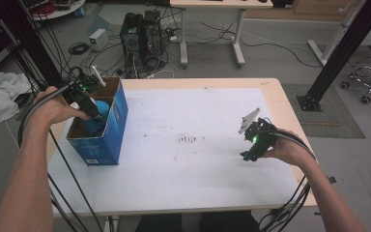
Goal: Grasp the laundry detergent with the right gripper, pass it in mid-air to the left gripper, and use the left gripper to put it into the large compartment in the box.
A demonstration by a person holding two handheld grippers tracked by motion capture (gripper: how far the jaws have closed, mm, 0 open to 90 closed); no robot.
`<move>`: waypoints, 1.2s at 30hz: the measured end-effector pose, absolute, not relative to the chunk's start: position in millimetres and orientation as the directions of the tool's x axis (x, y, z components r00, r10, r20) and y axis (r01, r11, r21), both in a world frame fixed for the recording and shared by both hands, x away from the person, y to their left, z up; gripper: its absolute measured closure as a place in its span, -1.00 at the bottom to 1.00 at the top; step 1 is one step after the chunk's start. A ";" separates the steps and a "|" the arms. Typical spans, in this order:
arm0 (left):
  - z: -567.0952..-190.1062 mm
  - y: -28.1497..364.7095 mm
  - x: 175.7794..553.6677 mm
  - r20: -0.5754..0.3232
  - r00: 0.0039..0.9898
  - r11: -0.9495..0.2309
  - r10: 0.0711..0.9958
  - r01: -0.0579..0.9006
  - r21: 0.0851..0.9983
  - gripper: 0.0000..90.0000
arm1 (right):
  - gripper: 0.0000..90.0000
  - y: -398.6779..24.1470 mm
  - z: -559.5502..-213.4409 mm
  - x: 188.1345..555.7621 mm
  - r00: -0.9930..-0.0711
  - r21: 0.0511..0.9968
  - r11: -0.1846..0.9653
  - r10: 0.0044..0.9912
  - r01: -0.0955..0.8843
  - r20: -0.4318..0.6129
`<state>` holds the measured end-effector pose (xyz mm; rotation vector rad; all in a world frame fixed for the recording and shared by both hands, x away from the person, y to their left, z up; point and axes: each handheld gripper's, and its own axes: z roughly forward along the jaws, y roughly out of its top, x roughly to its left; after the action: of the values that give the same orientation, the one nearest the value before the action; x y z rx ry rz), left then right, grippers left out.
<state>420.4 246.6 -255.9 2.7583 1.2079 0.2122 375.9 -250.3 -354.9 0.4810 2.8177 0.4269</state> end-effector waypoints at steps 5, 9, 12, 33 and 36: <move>-264.5 248.0 420.0 0.078 0.679 -0.681 0.730 0.713 0.164 -0.15 | -0.70 -251.2 -357.5 376.2 -0.915 0.317 0.905 0.355 0.284 -0.194; -269.1 249.4 420.5 0.080 0.687 -0.690 0.722 0.708 0.151 -0.15 | -0.70 -250.8 -358.5 376.9 -0.915 0.313 0.906 0.355 0.285 -0.193; -271.6 251.0 420.6 0.084 0.694 -0.698 0.715 0.702 0.141 -0.15 | -0.70 -250.3 -359.0 377.2 -0.913 0.310 0.906 0.358 0.288 -0.196; -279.3 256.7 414.1 0.079 0.719 -0.720 0.691 0.674 0.166 -0.16 | -0.70 -247.1 -362.9 378.0 -0.914 0.294 0.910 0.356 0.292 -0.196; -279.3 255.2 413.4 0.093 0.723 -0.727 0.684 0.668 0.159 -0.16 | -0.70 -245.9 -362.8 377.3 -0.913 0.299 0.909 0.357 0.292 -0.196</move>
<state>413.4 255.2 -279.3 2.8087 1.1060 0.2203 377.3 -245.9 -362.8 0.4880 2.8255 0.3871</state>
